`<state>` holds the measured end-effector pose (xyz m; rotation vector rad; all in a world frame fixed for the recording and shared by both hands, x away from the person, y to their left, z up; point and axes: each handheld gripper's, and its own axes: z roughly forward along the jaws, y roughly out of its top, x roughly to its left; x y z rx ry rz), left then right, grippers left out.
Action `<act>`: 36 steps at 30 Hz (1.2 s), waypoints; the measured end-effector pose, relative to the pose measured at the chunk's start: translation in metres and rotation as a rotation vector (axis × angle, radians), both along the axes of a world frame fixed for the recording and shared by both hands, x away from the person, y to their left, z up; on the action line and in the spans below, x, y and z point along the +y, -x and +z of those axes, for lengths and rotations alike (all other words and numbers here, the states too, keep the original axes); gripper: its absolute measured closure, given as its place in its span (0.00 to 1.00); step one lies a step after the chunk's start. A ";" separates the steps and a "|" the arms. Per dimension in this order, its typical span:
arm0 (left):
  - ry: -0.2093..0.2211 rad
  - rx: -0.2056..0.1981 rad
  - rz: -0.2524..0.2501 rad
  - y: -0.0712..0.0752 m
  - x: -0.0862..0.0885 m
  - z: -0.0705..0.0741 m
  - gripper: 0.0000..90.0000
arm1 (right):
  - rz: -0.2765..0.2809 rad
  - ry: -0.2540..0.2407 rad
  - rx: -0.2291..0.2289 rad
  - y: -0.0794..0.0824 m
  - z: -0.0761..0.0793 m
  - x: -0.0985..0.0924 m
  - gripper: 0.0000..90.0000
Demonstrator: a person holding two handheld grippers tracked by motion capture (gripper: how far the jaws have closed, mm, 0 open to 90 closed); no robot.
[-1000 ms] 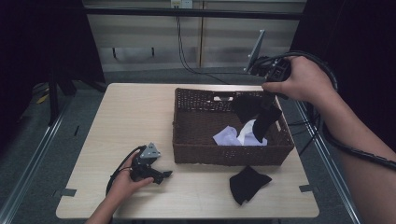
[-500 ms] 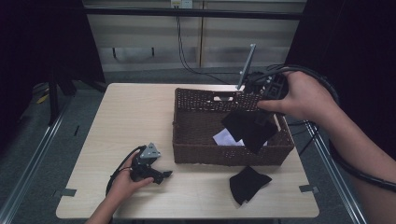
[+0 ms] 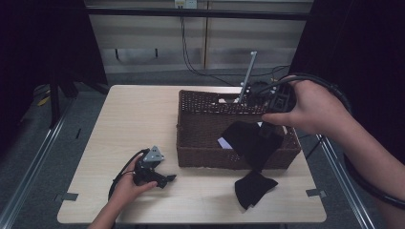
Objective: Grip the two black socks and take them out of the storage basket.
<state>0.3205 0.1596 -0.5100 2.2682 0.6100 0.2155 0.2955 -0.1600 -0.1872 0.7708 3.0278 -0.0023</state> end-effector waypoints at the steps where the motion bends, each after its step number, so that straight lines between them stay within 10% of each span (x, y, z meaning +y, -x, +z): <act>1: -0.001 0.001 0.000 0.000 0.000 0.000 0.09 | 0.003 -0.003 0.007 0.001 -0.001 0.001 0.92; 10: 0.000 0.003 0.001 0.000 0.000 0.000 0.09 | 0.045 -0.026 0.056 0.006 -0.033 0.014 0.91; 26: 0.002 0.000 0.002 0.000 0.000 0.000 0.09 | 0.087 -0.063 0.109 -0.012 -0.137 0.047 0.90; 36: 0.002 0.000 0.001 0.000 0.000 0.000 0.09 | 0.096 -0.094 0.105 -0.016 -0.162 0.062 0.89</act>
